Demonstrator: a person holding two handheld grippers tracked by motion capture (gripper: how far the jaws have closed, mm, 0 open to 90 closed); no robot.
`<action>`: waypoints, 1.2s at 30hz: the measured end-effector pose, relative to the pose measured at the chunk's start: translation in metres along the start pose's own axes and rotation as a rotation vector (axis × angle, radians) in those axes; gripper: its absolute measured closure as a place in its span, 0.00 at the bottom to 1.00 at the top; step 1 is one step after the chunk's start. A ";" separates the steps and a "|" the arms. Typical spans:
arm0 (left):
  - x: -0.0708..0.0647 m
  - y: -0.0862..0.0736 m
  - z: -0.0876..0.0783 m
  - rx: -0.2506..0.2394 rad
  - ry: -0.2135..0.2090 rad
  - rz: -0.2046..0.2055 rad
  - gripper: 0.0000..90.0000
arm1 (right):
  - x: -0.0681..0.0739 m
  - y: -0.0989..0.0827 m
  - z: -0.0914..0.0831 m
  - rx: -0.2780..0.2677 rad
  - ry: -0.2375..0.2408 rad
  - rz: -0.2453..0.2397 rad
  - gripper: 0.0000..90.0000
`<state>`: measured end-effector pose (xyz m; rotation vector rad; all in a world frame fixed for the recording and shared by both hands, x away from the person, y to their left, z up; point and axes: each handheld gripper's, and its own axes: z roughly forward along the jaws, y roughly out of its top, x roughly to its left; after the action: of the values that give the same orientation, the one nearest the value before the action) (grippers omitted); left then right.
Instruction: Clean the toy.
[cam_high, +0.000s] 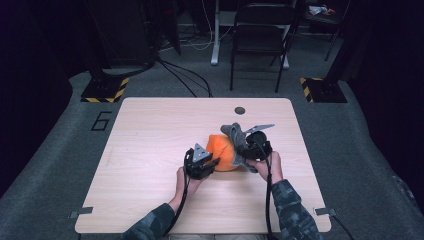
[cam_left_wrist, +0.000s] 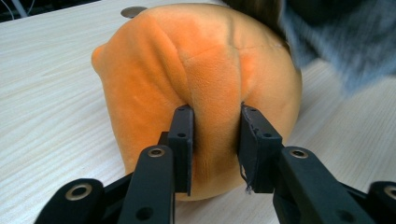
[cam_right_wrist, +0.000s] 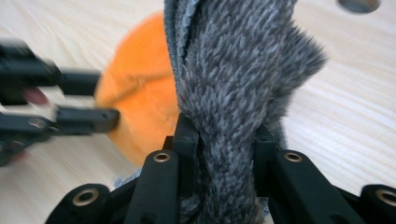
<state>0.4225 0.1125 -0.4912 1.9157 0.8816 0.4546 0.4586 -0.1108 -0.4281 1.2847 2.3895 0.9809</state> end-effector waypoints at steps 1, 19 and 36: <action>0.000 0.000 0.000 -0.008 0.010 -0.003 0.71 | 0.001 -0.002 0.005 0.010 -0.009 -0.014 0.79; -0.003 -0.007 0.002 0.026 0.082 0.028 0.57 | -0.008 -0.007 0.014 -0.007 -0.036 0.017 0.79; -0.006 0.003 -0.007 -0.008 0.041 0.038 0.91 | 0.004 0.009 -0.016 -0.098 -0.025 0.010 0.79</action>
<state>0.4156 0.1114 -0.4850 1.9246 0.8692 0.5213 0.4543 -0.1106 -0.4099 1.2676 2.2878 1.0644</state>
